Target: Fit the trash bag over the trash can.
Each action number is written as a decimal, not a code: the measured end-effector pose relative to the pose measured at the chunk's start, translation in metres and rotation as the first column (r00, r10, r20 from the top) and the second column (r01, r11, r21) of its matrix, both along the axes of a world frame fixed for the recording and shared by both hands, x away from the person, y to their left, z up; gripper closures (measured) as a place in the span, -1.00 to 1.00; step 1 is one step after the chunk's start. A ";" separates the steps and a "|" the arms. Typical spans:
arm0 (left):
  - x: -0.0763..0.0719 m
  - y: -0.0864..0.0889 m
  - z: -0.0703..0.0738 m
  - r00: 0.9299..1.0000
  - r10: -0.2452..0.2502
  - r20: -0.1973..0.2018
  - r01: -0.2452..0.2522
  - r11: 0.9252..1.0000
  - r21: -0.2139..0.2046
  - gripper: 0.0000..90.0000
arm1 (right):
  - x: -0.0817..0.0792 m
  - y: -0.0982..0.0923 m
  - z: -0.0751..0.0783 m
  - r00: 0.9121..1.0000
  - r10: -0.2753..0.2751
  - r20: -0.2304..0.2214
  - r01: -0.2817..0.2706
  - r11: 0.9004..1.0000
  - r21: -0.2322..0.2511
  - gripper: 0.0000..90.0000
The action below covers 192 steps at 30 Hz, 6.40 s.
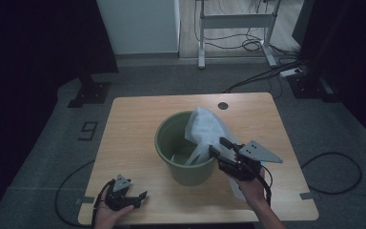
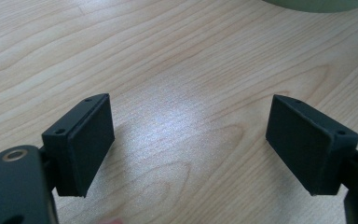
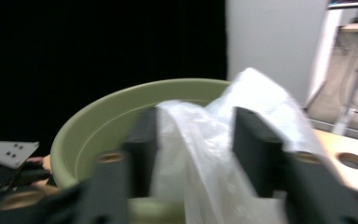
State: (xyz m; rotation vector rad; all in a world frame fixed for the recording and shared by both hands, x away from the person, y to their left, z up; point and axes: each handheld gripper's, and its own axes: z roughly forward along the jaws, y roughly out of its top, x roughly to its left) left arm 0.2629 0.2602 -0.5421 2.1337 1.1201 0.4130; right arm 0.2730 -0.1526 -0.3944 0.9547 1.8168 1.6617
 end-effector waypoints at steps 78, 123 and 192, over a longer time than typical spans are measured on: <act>-0.032 -0.058 0.143 0.951 0.048 0.304 0.040 0.961 -0.274 -0.50 | 0.020 0.030 0.035 0.996 -0.039 0.086 0.049 0.992 -0.117 0.92; -0.012 -0.124 0.160 0.937 -0.025 0.347 0.120 0.960 -0.254 -0.51 | 0.024 0.072 0.051 0.998 0.026 0.064 -0.017 0.990 -0.142 0.92; -0.005 -0.145 0.172 0.932 -0.060 0.358 0.162 0.951 -0.263 1.00 | -0.031 -0.022 -0.047 0.923 -0.364 0.128 0.376 0.922 -0.093 0.91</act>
